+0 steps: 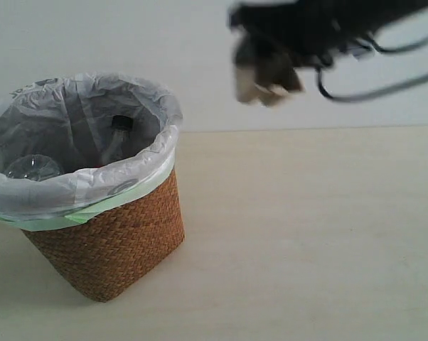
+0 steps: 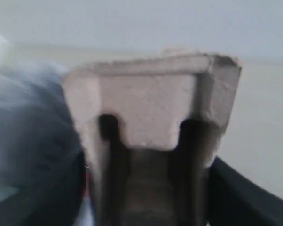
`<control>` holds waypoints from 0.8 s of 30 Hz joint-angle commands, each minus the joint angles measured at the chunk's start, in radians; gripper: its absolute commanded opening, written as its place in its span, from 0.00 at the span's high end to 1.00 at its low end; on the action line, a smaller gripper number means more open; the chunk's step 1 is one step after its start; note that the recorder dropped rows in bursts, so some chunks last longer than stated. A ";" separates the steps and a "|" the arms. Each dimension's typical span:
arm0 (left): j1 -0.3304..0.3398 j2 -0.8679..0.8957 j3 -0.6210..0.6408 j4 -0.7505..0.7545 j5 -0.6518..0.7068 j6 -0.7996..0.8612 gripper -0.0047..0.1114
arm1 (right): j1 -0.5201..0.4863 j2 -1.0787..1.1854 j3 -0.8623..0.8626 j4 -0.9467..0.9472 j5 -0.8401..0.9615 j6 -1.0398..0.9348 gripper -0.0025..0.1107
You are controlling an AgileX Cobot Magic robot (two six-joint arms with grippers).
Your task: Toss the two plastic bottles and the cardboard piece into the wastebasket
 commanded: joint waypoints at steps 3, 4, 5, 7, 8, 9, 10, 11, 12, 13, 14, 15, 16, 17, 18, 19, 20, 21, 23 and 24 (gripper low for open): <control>0.001 -0.003 0.004 0.003 -0.001 -0.007 0.93 | 0.134 0.114 -0.437 0.169 0.094 -0.008 0.38; 0.001 -0.003 0.004 0.003 -0.001 -0.007 0.93 | 0.134 0.138 -0.471 0.167 0.123 -0.003 0.38; 0.001 -0.003 0.004 0.003 -0.001 -0.007 0.93 | 0.132 0.156 -0.493 0.161 0.152 -0.003 0.38; 0.001 -0.003 0.004 0.003 -0.001 -0.007 0.93 | 0.132 0.172 -0.505 0.096 0.177 0.030 0.39; 0.001 -0.003 0.004 0.003 -0.001 -0.007 0.93 | 0.132 0.173 -0.505 0.041 0.188 0.062 0.39; 0.001 -0.003 0.004 0.003 -0.001 -0.007 0.93 | 0.132 0.173 -0.505 -0.006 0.198 0.090 0.39; 0.001 -0.003 0.004 0.003 -0.001 -0.007 0.93 | 0.132 0.173 -0.505 -0.048 0.212 0.096 0.39; 0.001 -0.003 0.004 0.003 -0.001 -0.007 0.93 | 0.132 0.173 -0.505 -0.080 0.225 0.106 0.39; 0.001 -0.003 0.004 0.003 -0.001 -0.007 0.93 | 0.132 0.169 -0.505 -0.123 0.246 0.129 0.40; 0.001 -0.003 0.004 0.003 -0.001 -0.007 0.93 | 0.132 0.167 -0.505 -0.168 0.268 0.151 0.44; 0.001 -0.003 0.004 0.003 -0.001 -0.007 0.93 | 0.132 0.164 -0.505 -0.209 0.289 0.169 0.49; 0.001 -0.003 0.004 0.003 -0.001 -0.007 0.93 | 0.132 0.161 -0.505 -0.242 0.315 0.176 0.55; 0.001 -0.003 0.004 0.003 -0.001 -0.007 0.93 | 0.132 0.158 -0.505 -0.270 0.336 0.176 0.62; 0.001 -0.003 0.004 0.003 -0.001 -0.007 0.93 | 0.132 0.156 -0.505 -0.304 0.366 0.176 0.70; 0.001 -0.003 0.004 0.003 -0.001 -0.007 0.93 | 0.132 0.154 -0.505 -0.329 0.396 0.174 0.79; 0.001 -0.003 0.004 0.003 -0.001 -0.007 0.93 | 0.132 0.154 -0.505 -0.342 0.427 0.165 0.86; 0.001 -0.003 0.004 0.003 -0.001 -0.007 0.93 | 0.132 0.154 -0.505 -0.358 0.455 0.158 0.94; 0.001 -0.003 0.004 0.003 -0.001 -0.007 0.93 | 0.132 0.151 -0.505 -0.368 0.483 0.157 0.98; 0.001 -0.003 0.004 0.003 -0.001 -0.007 0.93 | 0.132 0.149 -0.503 -0.382 0.523 0.153 0.96; 0.001 -0.003 0.004 0.003 -0.001 -0.007 0.93 | 0.132 0.147 -0.503 -0.385 0.537 0.153 0.95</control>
